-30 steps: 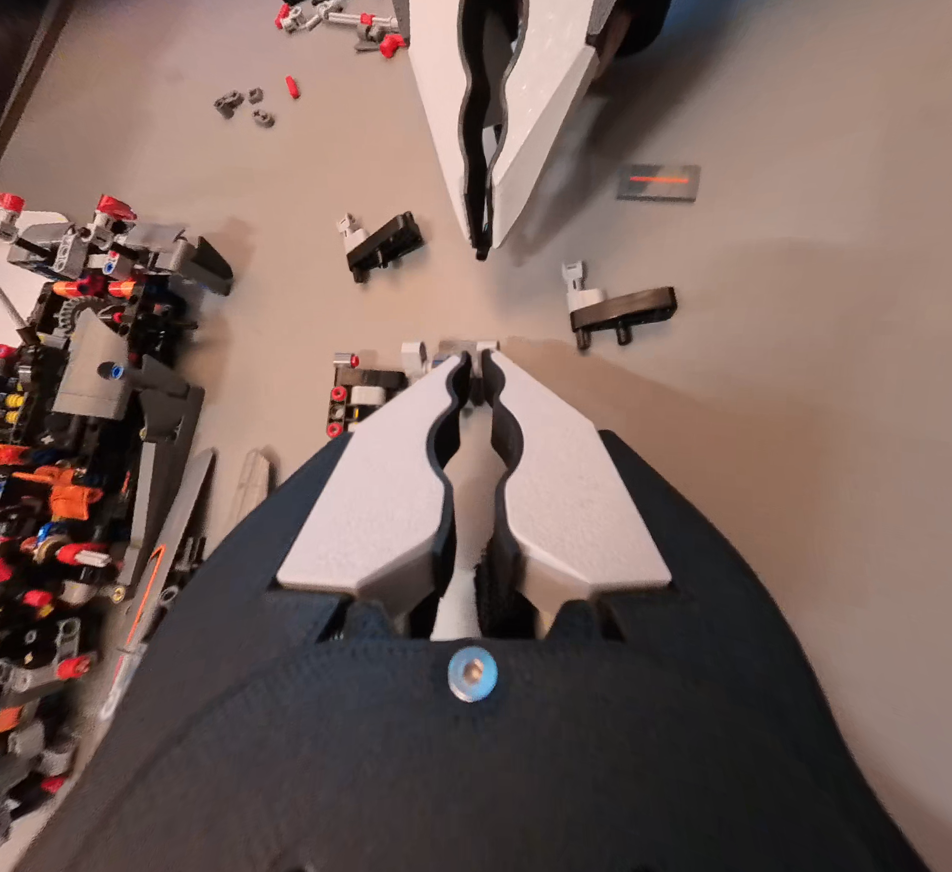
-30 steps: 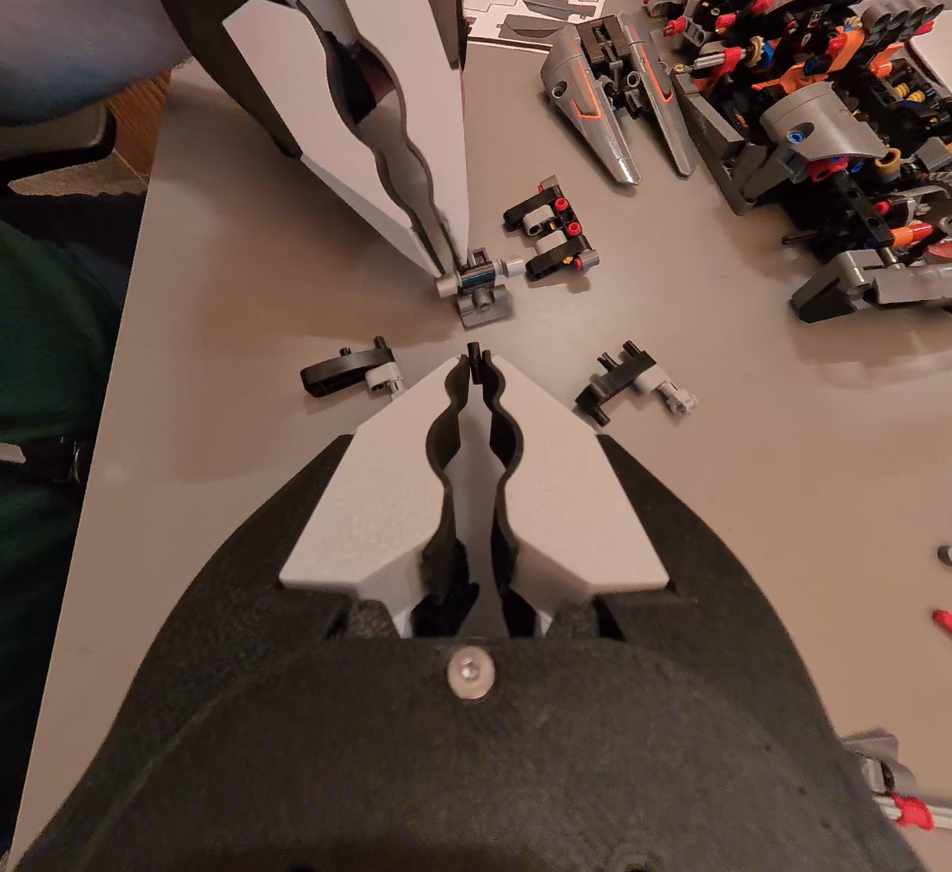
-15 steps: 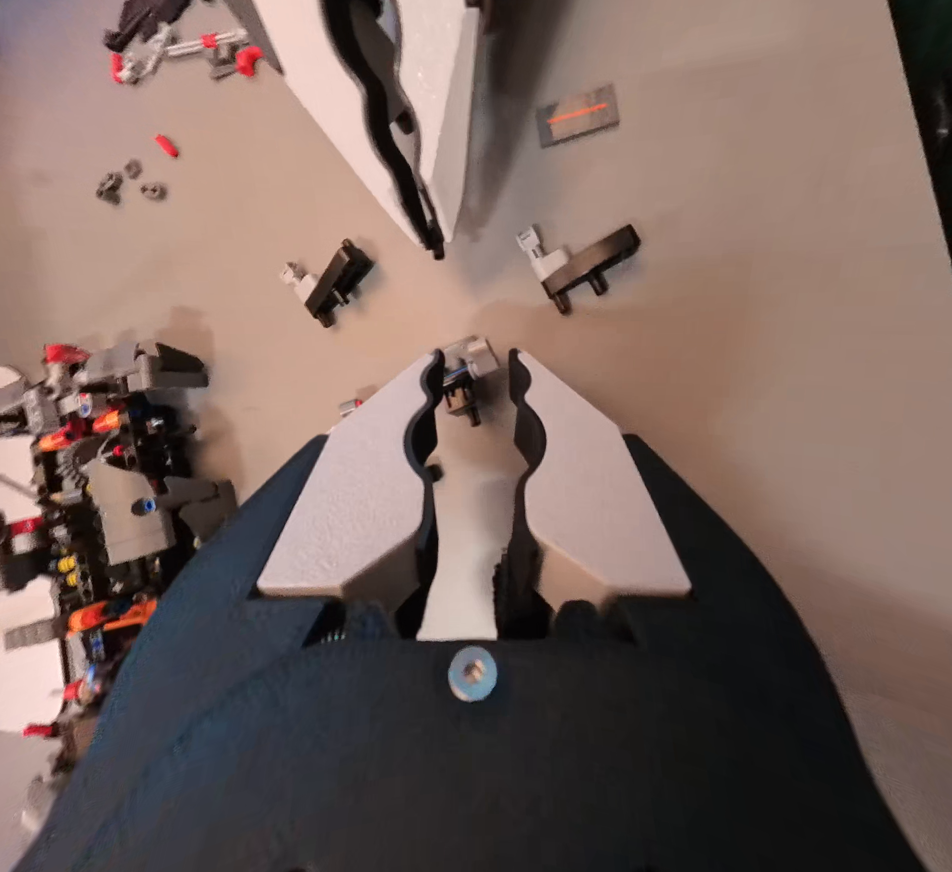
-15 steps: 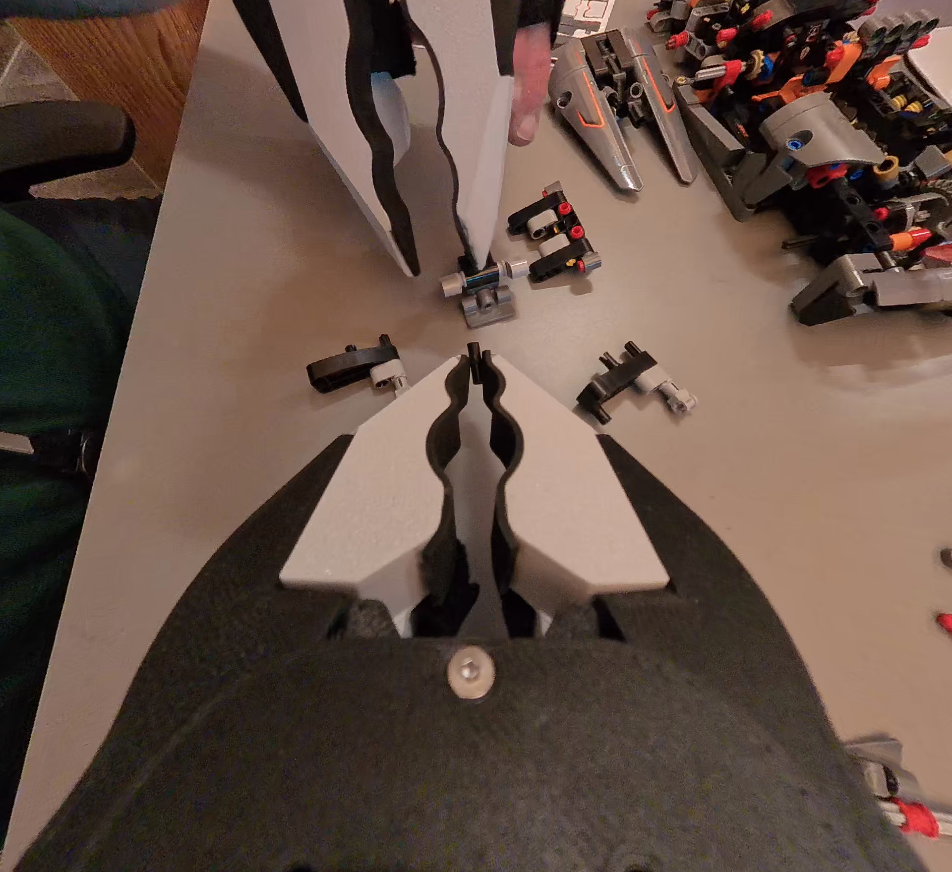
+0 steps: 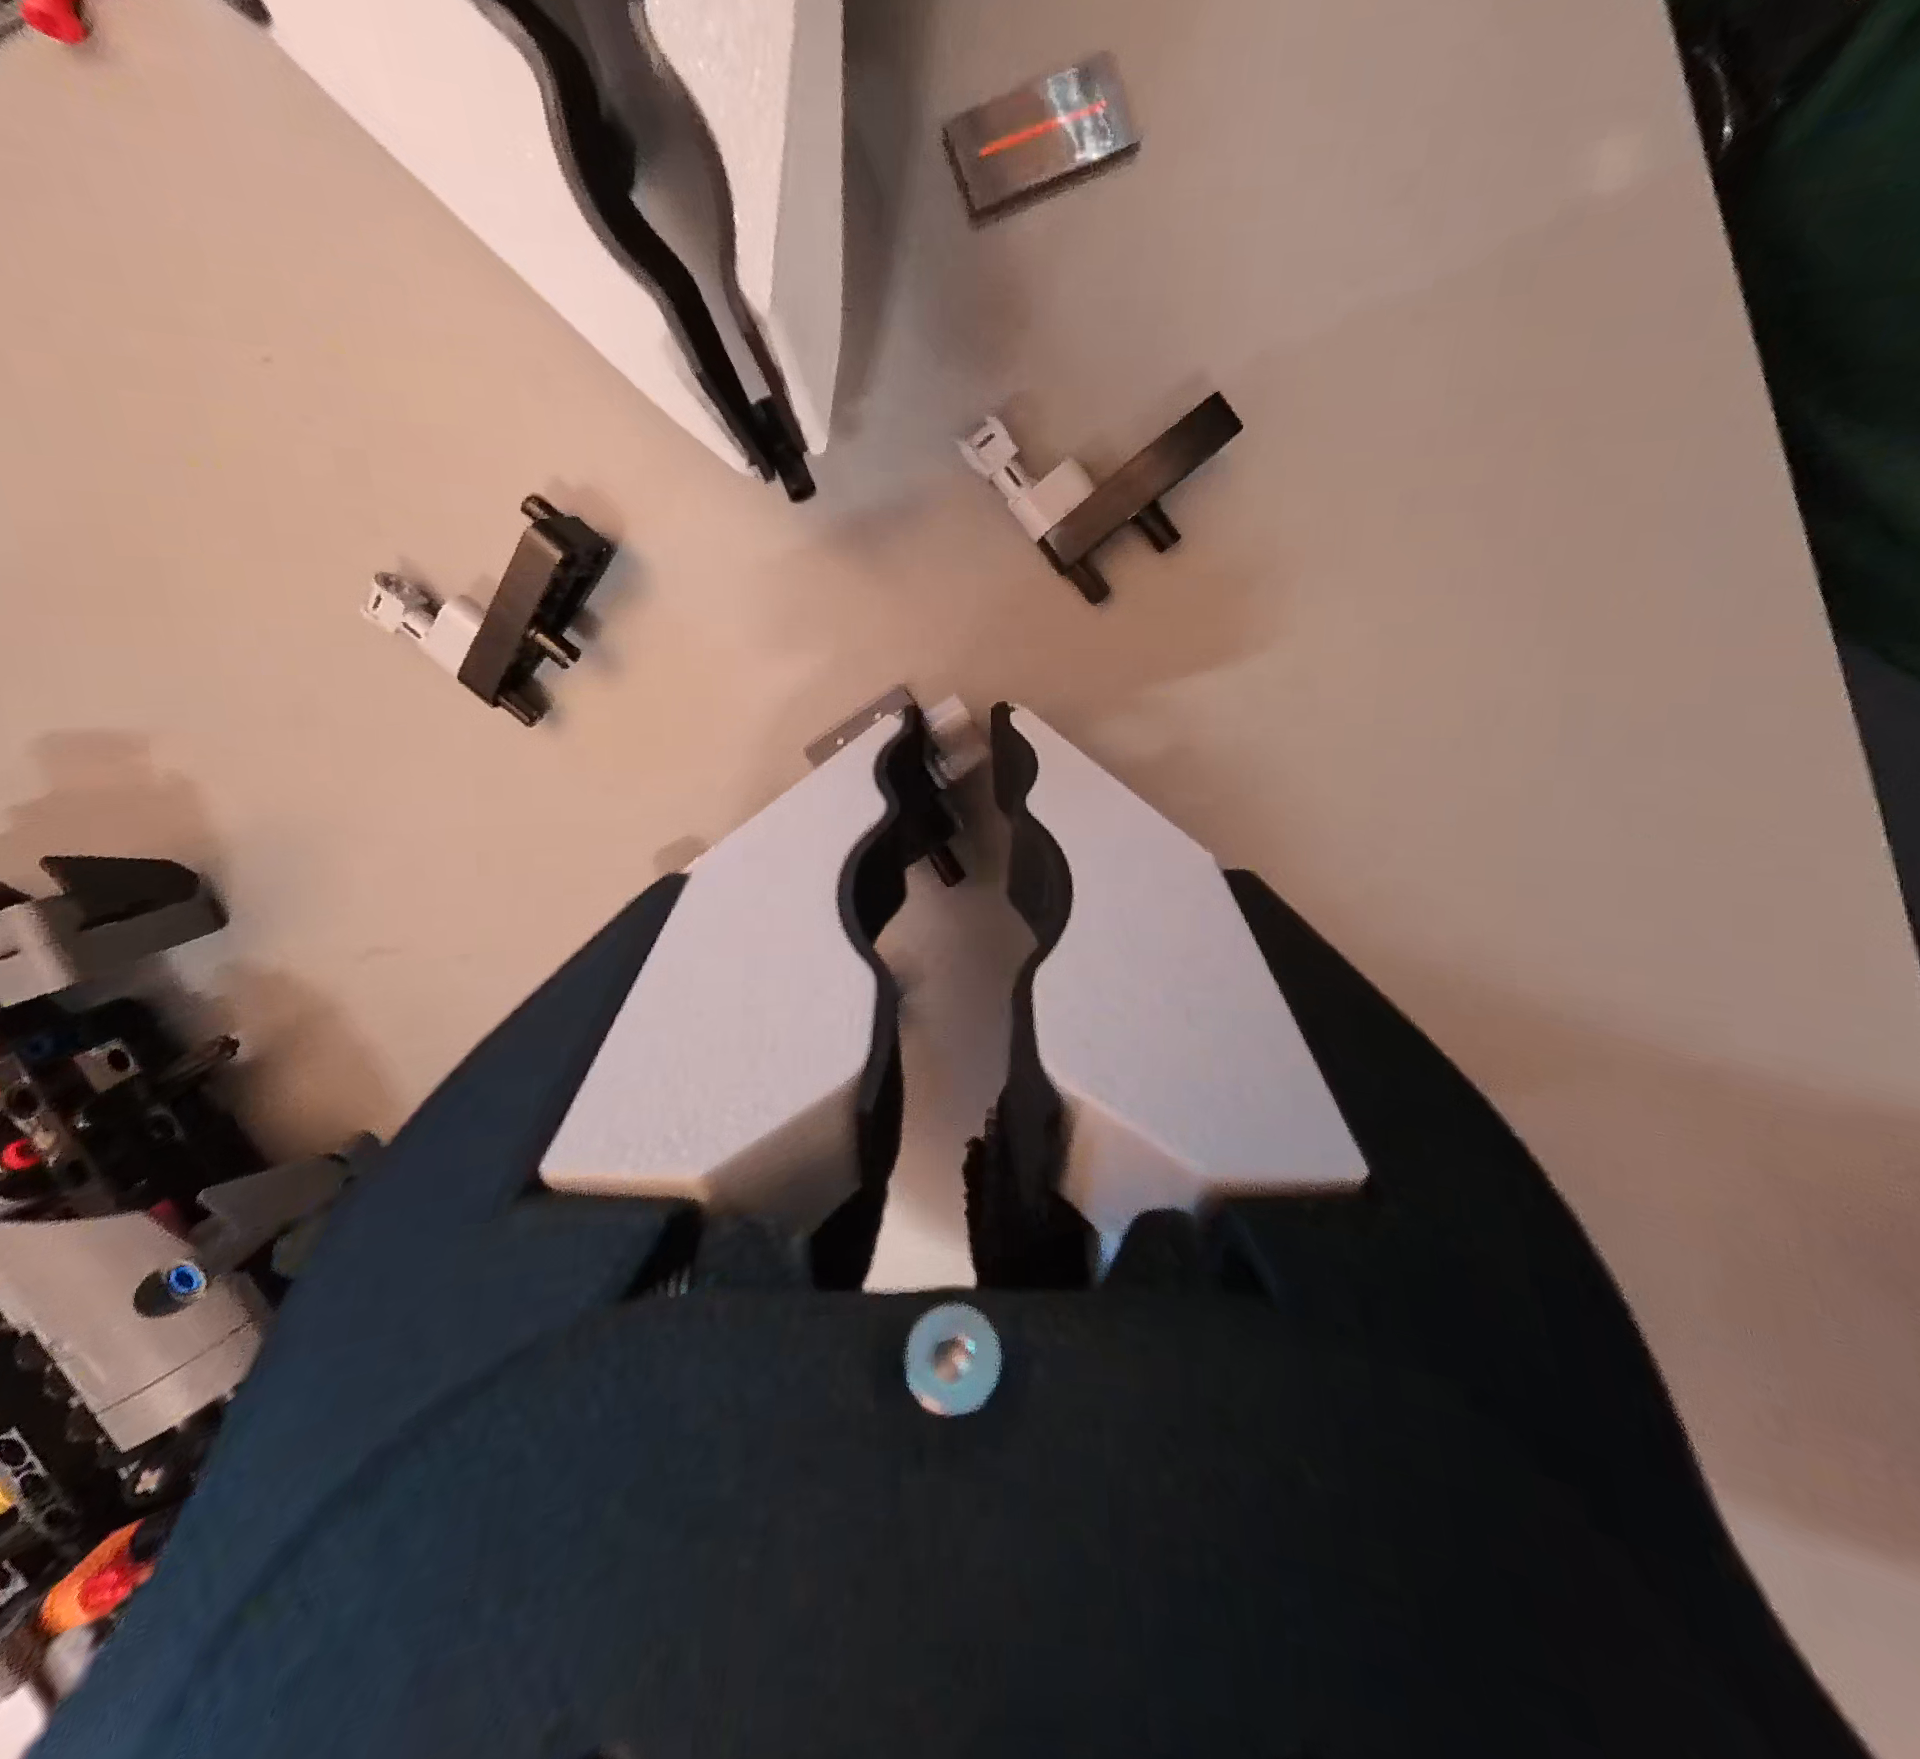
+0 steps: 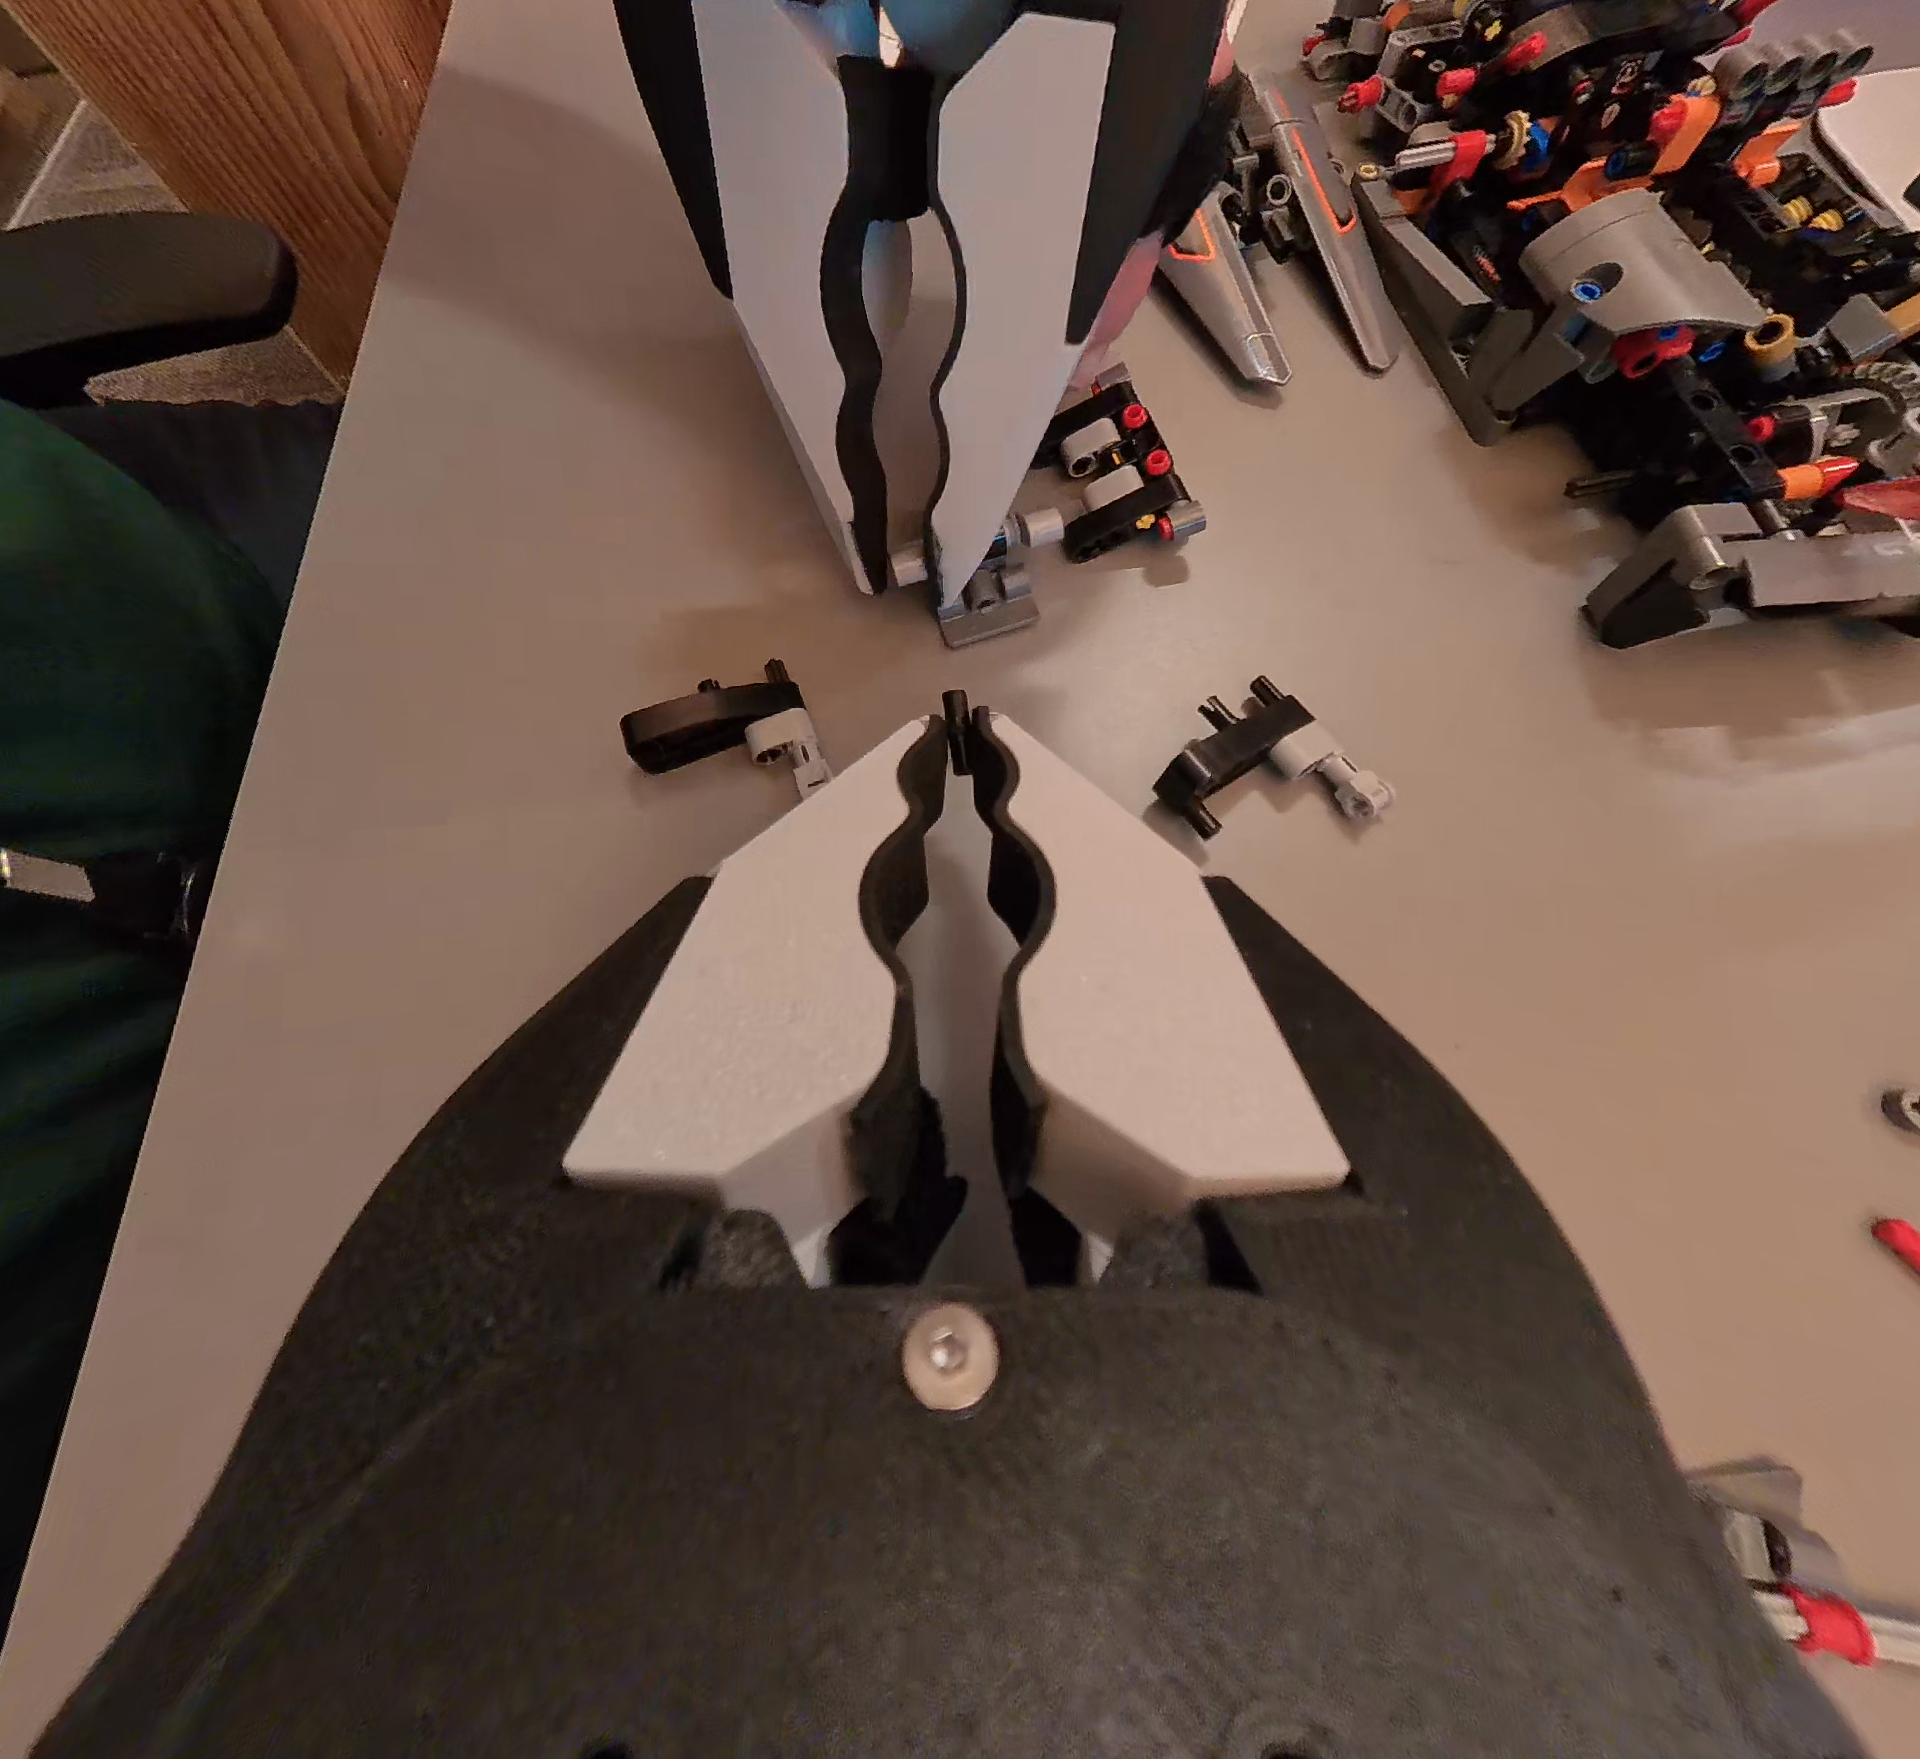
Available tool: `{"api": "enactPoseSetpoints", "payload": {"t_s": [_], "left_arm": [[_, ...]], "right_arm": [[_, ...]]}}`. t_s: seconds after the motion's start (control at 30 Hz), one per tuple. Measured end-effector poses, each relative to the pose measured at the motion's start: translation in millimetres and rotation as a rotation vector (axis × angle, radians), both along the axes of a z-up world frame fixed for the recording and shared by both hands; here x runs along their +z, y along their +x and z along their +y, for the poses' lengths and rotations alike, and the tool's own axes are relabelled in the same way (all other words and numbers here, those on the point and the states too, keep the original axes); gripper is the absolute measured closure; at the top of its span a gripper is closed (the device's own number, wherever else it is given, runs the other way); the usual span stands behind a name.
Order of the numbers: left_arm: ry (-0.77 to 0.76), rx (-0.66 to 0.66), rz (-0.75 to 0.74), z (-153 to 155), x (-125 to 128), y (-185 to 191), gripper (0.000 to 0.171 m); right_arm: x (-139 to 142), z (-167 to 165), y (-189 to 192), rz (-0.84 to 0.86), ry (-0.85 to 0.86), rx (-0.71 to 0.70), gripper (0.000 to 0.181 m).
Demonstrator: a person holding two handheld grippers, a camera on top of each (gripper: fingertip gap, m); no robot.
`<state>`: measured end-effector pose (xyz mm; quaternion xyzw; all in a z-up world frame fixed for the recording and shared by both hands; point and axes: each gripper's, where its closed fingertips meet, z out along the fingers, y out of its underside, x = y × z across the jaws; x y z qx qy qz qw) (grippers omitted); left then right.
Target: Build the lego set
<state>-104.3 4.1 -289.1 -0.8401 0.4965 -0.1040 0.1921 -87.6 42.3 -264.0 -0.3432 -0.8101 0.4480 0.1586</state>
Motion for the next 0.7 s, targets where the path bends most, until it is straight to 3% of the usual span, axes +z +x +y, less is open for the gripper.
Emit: {"api": "enactPoseSetpoints", "payload": {"t_s": [0.17,0.43,0.57,0.7], "left_arm": [[0.035,0.093,-0.021,6,0,-2,0.161],[0.106,0.478,-0.112,23,1,2,0.161],[0.128,0.443,-0.089,18,4,2,0.146],[0.098,0.303,-0.104,15,16,2,0.143]], "right_arm": [[0,0,0,0.001,-0.003,0.003,0.179],[-2,1,0,-0.013,-0.002,-0.008,0.179],[-4,0,0,-0.02,0.002,-0.004,0.179],[-4,1,0,-0.018,-0.001,-0.008,0.179]]}}
